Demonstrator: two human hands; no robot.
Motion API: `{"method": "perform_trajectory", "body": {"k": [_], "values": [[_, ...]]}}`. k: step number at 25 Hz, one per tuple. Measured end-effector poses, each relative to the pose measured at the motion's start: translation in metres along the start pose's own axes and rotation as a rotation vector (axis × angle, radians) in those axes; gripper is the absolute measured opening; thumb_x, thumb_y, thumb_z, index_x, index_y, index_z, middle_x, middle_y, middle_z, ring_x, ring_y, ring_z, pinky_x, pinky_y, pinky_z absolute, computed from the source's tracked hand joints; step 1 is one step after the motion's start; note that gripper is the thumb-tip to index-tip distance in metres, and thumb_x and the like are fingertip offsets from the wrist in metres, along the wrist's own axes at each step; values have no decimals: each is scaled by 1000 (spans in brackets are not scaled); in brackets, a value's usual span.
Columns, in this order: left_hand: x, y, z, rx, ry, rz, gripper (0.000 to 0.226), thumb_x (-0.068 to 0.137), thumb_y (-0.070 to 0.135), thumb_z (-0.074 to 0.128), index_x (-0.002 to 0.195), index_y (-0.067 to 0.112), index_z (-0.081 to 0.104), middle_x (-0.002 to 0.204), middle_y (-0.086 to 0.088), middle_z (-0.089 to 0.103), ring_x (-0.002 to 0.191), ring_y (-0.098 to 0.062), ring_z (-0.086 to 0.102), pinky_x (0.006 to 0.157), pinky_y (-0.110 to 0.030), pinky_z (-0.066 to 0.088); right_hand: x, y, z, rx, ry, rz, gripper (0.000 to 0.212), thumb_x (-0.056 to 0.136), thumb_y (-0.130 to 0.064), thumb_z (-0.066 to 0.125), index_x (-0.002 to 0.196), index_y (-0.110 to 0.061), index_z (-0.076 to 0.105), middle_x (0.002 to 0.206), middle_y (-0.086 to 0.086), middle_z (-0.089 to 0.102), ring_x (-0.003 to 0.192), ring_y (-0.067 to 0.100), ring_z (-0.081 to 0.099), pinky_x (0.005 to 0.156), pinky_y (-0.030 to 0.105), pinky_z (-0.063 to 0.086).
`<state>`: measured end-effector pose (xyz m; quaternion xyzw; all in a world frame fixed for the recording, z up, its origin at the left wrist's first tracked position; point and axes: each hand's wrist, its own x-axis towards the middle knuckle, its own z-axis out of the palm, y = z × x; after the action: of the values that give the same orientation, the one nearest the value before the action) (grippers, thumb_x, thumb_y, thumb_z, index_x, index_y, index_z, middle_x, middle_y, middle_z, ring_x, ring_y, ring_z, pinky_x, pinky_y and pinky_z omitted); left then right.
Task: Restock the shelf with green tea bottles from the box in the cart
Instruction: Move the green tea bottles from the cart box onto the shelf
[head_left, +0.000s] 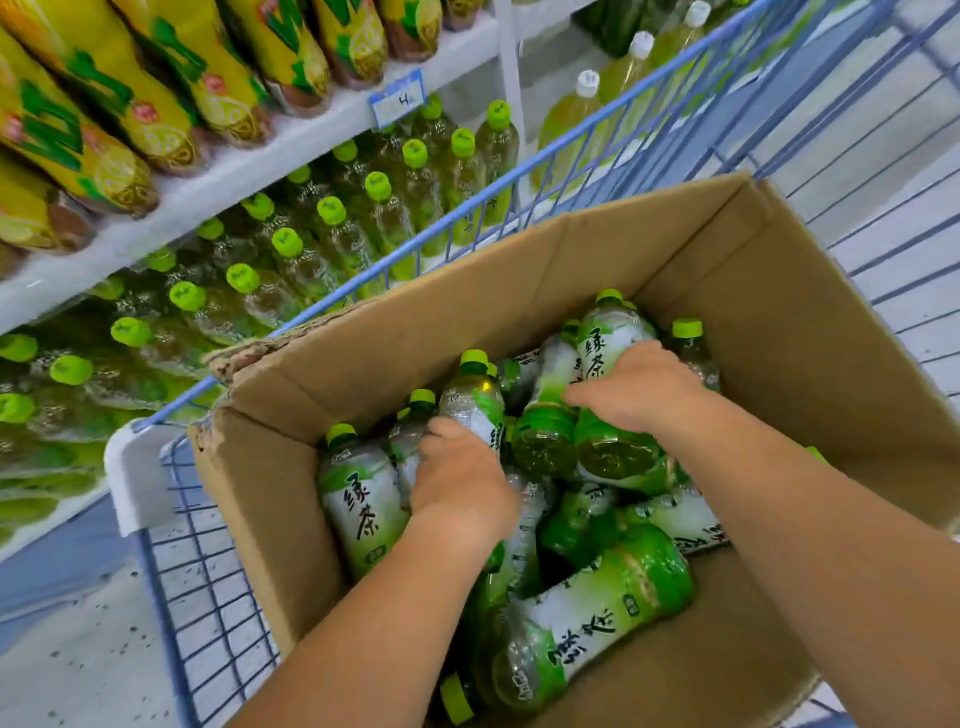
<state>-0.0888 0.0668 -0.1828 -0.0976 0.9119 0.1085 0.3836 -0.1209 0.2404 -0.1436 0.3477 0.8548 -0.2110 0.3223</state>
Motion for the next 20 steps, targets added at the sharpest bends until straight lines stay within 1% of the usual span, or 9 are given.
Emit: {"method": "perform_trajectory", "body": {"k": [2, 4, 7, 9, 12, 14, 16, 19, 20], "values": [[2, -1, -6, -68, -58, -22, 100, 76, 38, 85, 141, 2, 19, 141, -15, 42, 127, -32, 51, 82, -34, 41, -1, 3, -5, 80, -36, 10, 73, 75, -44, 77, 128, 1, 52, 111, 10, 60, 85, 25, 59, 65, 29, 45], [0, -3, -9, -136, -117, -17, 89, 74, 38, 82, 134, 5, 24, 129, -11, 50, 114, -31, 55, 76, -32, 39, -7, 10, -6, 207, -64, 31, 62, 72, -35, 76, 117, -1, 50, 92, 6, 55, 74, 22, 54, 58, 30, 43], [-5, -5, -14, -322, -149, -33, 81, 68, 39, 76, 129, 10, 30, 115, -5, 53, 104, -29, 55, 76, -33, 42, -26, 18, 3, 272, -67, 11, 56, 67, -32, 75, 106, -10, 40, 99, 4, 50, 81, 22, 51, 66, 32, 45], [-13, -5, -21, -531, -137, -73, 74, 61, 38, 72, 123, 13, 39, 104, -1, 55, 96, -25, 56, 72, -35, 45, -43, 23, 12, 412, -67, -30, 50, 62, -32, 73, 97, -8, 48, 96, 4, 59, 81, 22, 59, 63, 32, 48], [-30, -9, -33, -728, -121, -60, 68, 48, 39, 67, 110, 15, 53, 97, -4, 62, 89, -24, 61, 71, -36, 51, -67, 35, 19, 597, -58, -105, 38, 62, -28, 73, 96, -20, 58, 88, 4, 68, 75, 19, 66, 57, 30, 47], [-44, -16, -38, -775, -121, 0, 65, 43, 43, 66, 101, 15, 60, 88, -4, 66, 83, -25, 66, 67, -35, 53, -82, 40, 22, 620, -33, -159, 33, 66, -24, 74, 95, -25, 58, 83, 1, 68, 72, 16, 66, 56, 29, 46], [-56, -24, -43, -789, -110, 72, 58, 45, 45, 65, 93, 14, 61, 79, -3, 64, 75, -24, 66, 63, -34, 52, -95, 41, 22, 626, -11, -197, 30, 68, -22, 74, 94, -26, 59, 80, 0, 69, 70, 16, 66, 58, 32, 50], [-65, -40, -57, -793, -99, 185, 51, 54, 47, 65, 89, 12, 54, 75, -1, 55, 70, -24, 57, 63, -35, 47, -110, 37, 18, 646, 28, -240, 29, 69, -20, 74, 94, -26, 61, 76, 0, 69, 67, 19, 67, 59, 36, 53], [-68, -46, -63, -794, -103, 218, 51, 56, 47, 66, 90, 12, 54, 75, 0, 53, 69, -23, 54, 63, -34, 45, -116, 35, 17, 653, 48, -260, 29, 69, -19, 75, 94, -27, 61, 75, -1, 69, 66, 18, 67, 57, 35, 53]]}}
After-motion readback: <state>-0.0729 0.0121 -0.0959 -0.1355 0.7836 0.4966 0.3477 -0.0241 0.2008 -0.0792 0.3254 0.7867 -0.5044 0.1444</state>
